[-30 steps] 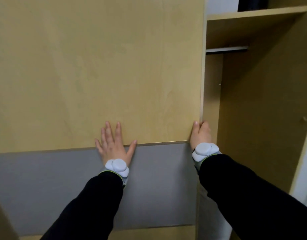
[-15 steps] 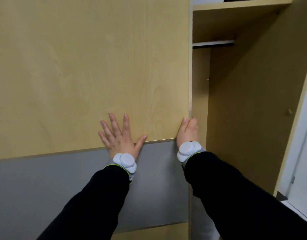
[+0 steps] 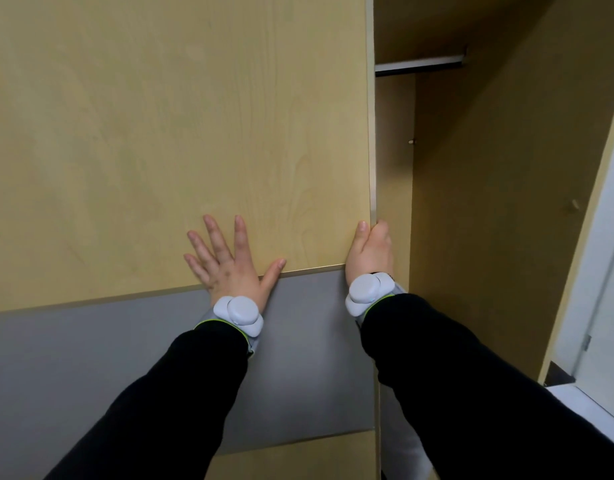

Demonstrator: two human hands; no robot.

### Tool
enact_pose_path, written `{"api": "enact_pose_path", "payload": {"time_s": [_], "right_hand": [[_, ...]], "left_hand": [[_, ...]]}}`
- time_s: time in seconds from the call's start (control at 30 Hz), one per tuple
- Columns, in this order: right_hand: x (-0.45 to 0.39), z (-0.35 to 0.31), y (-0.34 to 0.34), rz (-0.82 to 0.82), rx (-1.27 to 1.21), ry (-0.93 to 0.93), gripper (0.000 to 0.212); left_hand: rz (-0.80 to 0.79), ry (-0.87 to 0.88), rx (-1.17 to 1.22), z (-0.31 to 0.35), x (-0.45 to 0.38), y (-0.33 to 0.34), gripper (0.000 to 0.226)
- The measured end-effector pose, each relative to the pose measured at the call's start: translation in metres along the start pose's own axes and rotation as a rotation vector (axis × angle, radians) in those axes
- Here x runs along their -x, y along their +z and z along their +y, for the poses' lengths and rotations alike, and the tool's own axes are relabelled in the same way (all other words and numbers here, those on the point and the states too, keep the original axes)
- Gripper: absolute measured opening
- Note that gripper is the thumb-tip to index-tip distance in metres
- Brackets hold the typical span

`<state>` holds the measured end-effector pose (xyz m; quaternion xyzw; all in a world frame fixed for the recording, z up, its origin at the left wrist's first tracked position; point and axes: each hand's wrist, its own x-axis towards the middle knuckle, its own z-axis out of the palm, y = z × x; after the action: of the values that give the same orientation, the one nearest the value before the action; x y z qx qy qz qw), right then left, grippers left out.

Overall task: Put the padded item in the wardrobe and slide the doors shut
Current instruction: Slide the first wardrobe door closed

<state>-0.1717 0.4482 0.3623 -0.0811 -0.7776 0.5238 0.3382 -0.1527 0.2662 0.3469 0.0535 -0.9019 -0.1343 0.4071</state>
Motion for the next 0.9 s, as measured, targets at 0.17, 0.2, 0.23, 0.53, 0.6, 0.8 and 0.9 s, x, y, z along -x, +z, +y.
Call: {"api": "enact_pose_path", "payload": {"time_s": [0.17, 0.2, 0.23, 0.53, 0.6, 0.8, 0.9], "right_hand": [[-0.004, 0.003, -0.008, 0.002, -0.009, 0.000, 0.046], [-0.006, 0.004, -0.010, 0.000, -0.016, 0.000, 0.045], [-0.007, 0.006, -0.012, -0.005, -0.020, 0.001, 0.046], [-0.024, 0.021, -0.037, -0.080, -0.031, 0.004, 0.050], [-0.029, 0.024, -0.045, -0.087, -0.033, 0.002, 0.050], [-0.047, 0.040, -0.068, -0.090, -0.012, 0.007, 0.049], [-0.058, 0.050, -0.080, -0.088, 0.001, 0.005, 0.048]], "left_hand": [[-0.029, -0.014, 0.000, 0.011, 0.002, 0.000, 0.101], [-0.032, -0.016, 0.003, 0.014, 0.003, 0.000, 0.101], [-0.034, -0.017, 0.005, 0.016, 0.003, 0.000, 0.102], [-0.053, -0.021, 0.016, 0.046, 0.007, 0.004, 0.103], [-0.050, -0.022, 0.016, 0.055, 0.009, 0.007, 0.103], [-0.053, -0.024, 0.024, 0.086, 0.014, 0.016, 0.103], [-0.047, -0.016, 0.036, 0.103, 0.016, 0.022, 0.102]]}}
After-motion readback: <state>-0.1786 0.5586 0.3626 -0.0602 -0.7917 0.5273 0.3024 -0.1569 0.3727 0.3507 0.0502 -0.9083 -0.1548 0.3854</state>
